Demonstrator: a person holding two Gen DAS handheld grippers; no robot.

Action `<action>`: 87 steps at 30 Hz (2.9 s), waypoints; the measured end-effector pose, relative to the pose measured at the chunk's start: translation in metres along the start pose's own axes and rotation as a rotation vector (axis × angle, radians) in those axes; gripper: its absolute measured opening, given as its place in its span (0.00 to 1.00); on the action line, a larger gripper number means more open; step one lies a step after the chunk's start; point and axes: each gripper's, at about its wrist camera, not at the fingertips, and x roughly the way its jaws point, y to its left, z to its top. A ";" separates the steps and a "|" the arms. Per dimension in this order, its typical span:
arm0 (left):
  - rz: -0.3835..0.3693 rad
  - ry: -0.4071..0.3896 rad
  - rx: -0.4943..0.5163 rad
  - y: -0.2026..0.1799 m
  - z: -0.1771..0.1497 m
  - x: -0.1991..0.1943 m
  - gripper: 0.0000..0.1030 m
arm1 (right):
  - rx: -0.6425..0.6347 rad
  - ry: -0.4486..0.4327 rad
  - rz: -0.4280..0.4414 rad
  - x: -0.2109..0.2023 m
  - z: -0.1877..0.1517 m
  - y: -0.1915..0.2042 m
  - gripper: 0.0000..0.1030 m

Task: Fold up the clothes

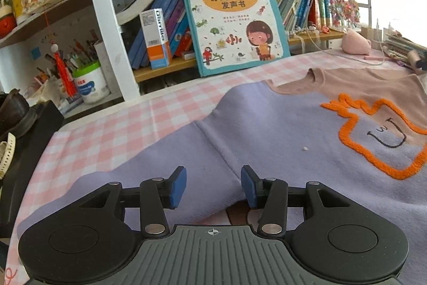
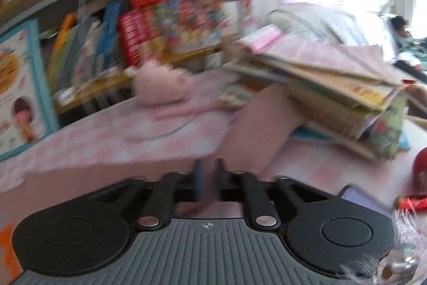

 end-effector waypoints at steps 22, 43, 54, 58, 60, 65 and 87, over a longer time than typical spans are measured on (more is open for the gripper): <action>-0.151 0.116 -0.171 0.001 -0.008 -0.009 0.33 | -0.204 0.209 0.299 -0.040 -0.061 0.061 0.40; -0.088 0.086 -0.346 0.043 -0.003 0.035 0.12 | -0.219 0.165 0.369 -0.008 -0.058 0.106 0.15; -0.012 0.078 -0.329 0.056 0.000 0.046 0.10 | -0.281 0.139 0.368 0.003 -0.060 0.132 0.11; -0.048 0.081 -0.303 0.057 0.006 0.054 0.10 | -0.230 0.141 0.371 -0.014 -0.070 0.116 0.11; -0.061 0.079 -0.292 0.056 0.008 0.058 0.10 | -0.199 0.137 0.359 -0.020 -0.074 0.111 0.10; -0.061 0.070 -0.321 0.057 0.007 0.060 0.11 | -0.175 0.112 0.324 -0.025 -0.079 0.113 0.11; -0.081 0.055 -0.409 0.045 -0.019 0.018 0.15 | -0.126 0.085 0.300 -0.026 -0.081 0.104 0.05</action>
